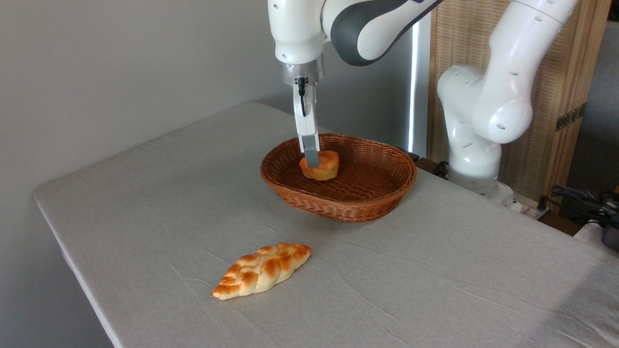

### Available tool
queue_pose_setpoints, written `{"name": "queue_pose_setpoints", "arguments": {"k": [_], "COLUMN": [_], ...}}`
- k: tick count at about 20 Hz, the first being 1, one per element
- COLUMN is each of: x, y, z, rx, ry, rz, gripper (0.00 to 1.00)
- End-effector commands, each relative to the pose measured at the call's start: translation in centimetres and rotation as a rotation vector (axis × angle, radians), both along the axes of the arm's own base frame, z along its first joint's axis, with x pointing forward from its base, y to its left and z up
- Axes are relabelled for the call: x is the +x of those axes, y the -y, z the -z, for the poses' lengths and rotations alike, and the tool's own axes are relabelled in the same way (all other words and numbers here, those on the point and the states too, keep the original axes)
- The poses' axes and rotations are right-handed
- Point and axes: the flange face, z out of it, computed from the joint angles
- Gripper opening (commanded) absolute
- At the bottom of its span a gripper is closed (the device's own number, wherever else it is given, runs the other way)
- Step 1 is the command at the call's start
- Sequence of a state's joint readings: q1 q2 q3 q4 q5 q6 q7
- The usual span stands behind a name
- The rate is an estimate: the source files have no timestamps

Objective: Put bread into the basket

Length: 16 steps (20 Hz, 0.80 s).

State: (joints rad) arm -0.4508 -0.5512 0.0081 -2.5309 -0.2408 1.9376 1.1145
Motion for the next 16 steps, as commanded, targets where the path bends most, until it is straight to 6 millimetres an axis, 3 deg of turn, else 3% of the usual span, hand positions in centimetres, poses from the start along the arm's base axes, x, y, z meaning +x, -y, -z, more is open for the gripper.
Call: {"name": "queue_pose_setpoints", "arguments": {"k": [1, 4, 7, 8, 11, 14, 16], "x": [0.5, 0.9, 2.9, 4.4, 7.0, 10.9, 13.1], "y": [0.2, 0.2, -1.6, -2.9, -4.0, -4.5, -4.6], "z": [0.0, -1.2, -5.9, -8.1, -13.0, -16.1, -16.9], "rx": [-0.026, -0.038, -0.049, -0.045, 0.024, 0.117, 0.122], "ry": [-0.002, 0.018, 0.014, -0.007, 0.019, 0.07, 0.066], "rz": [0.007, 0.004, -0.039, -0.069, -0.09, -0.167, -0.254], "gripper": [1.0, 1.0, 1.0, 1.0, 1.0, 1.0, 1.0]}}
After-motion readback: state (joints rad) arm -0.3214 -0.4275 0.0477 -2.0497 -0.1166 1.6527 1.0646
